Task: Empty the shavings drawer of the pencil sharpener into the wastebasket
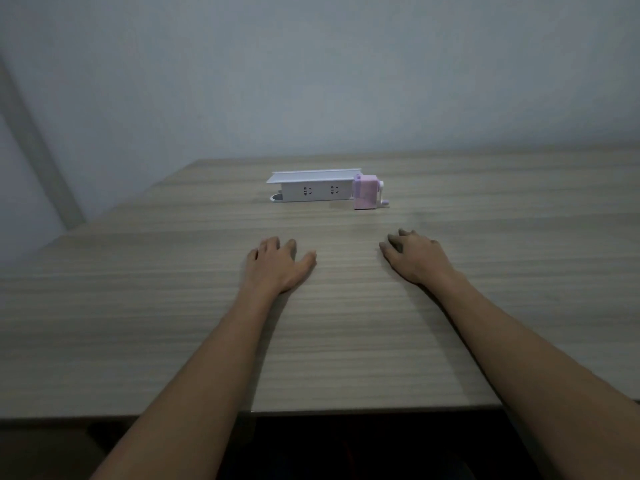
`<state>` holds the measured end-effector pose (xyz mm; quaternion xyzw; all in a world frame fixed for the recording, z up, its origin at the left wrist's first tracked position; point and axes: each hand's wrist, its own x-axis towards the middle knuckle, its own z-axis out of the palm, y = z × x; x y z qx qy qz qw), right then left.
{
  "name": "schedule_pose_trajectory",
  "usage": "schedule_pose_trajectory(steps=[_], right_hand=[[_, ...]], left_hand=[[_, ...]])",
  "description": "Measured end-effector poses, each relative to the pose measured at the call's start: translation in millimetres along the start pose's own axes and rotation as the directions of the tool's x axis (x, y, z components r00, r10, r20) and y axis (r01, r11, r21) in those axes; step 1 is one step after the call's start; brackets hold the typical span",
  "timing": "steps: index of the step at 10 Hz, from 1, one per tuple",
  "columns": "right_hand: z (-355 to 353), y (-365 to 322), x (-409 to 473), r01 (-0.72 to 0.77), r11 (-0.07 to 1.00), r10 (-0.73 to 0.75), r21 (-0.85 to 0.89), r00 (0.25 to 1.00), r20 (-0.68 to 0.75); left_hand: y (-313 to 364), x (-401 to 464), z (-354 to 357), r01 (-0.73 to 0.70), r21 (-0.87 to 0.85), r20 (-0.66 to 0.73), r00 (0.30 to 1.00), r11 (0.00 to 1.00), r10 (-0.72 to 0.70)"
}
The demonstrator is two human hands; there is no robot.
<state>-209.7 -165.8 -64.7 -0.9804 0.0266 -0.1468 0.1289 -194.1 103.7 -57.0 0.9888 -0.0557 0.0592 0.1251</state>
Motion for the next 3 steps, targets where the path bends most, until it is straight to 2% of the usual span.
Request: schedule_pose_trajectory(steps=[2, 3], right_hand=[[1.0, 1.7, -2.8, 0.015, 0.999, -0.014, 0.033, 1.0, -0.027], [-4.7, -0.9, -1.8, 0.085, 0.981, -0.062, 0.176, 0.989, -0.132]], left_hand=[[-1.1, -0.4, 2.0, -0.01, 0.014, 0.006, 1.0, 1.0, 0.01], [1.1, 0.5, 0.4, -0.011, 0.0, -0.008, 1.0, 1.0, 0.011]])
